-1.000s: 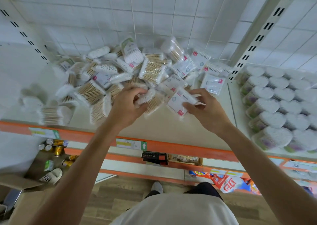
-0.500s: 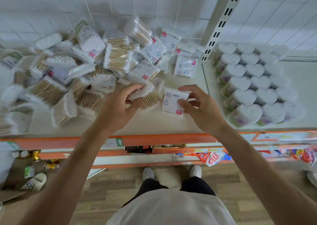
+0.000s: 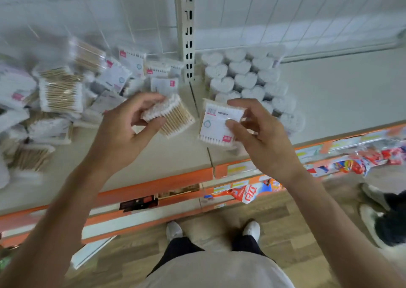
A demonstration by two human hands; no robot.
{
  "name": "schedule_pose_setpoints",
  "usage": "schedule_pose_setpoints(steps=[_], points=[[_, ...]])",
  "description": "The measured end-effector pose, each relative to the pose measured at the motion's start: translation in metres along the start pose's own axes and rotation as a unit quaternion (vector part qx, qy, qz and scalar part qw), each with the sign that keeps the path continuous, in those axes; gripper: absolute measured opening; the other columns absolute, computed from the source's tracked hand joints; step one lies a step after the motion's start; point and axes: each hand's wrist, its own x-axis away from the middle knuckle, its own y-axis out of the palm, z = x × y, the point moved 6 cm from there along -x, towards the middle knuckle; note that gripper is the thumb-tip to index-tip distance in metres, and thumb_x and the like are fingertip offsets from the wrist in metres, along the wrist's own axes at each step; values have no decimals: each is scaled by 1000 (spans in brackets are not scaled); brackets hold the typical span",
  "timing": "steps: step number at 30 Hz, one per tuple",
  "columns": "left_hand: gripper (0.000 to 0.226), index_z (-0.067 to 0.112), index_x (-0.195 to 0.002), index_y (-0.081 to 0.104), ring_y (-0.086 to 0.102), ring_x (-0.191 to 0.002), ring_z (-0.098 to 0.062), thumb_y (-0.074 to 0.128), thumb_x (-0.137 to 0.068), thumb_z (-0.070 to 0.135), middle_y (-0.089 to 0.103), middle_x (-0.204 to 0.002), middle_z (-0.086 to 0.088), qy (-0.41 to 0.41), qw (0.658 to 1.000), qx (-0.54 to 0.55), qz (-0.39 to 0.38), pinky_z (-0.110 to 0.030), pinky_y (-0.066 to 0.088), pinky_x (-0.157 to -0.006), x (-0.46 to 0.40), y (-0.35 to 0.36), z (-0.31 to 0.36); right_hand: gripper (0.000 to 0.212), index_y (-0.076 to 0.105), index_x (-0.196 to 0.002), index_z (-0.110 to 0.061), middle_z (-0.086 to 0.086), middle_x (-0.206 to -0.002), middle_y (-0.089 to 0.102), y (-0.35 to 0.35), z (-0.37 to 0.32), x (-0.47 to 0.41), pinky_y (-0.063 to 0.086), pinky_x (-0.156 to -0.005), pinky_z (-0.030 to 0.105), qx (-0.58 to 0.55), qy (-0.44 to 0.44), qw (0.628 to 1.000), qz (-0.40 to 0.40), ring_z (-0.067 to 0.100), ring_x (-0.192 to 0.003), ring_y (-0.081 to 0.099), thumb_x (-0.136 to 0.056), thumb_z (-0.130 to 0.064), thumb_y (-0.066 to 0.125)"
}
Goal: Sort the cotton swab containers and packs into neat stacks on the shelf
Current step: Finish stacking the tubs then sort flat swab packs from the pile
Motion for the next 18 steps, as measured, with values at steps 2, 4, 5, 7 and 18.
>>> schedule_pose_setpoints(steps=[2,4,5,7,18], points=[[32,23,-123,62,65,-105,5,67,-93,13,66,-116,23,10,1000,7,11,-10,49,-87,-4,19,24,27,57,-126,-20,5,-84,60,-28,11,3,57,-73,34,5,-7,1000,9,15,-82,67,-100,-18,61],[32,19,-124,63,66,-106,4,67,-93,12,66,-121,18,19,1000,9,17,-11,50,-88,-8,42,47,28,57,-127,-21,4,-86,61,-58,25,6,57,-72,35,5,-3,1000,6,17,-84,68,-100,-19,61],[32,18,-125,64,66,-106,5,67,-93,13,65,-121,18,22,1000,7,18,-10,50,-89,-11,55,58,28,57,-128,-21,1,-87,62,-75,32,9,58,-73,36,4,-3,1000,7,17,-85,69,-100,-19,61],[32,18,-125,64,65,-105,7,66,-93,14,65,-121,19,28,999,6,18,-9,49,-89,-18,83,80,28,57,-128,-20,-11,-89,65,-111,46,14,59,-76,37,6,-4,1000,11,14,-87,70,-100,-18,61],[30,24,-124,65,67,-99,3,67,-95,20,67,-117,22,73,997,14,-6,-7,46,-85,-54,244,176,26,57,-126,-22,-8,-87,63,-276,133,43,59,-77,45,10,36,998,50,14,-85,71,-100,-18,61]])
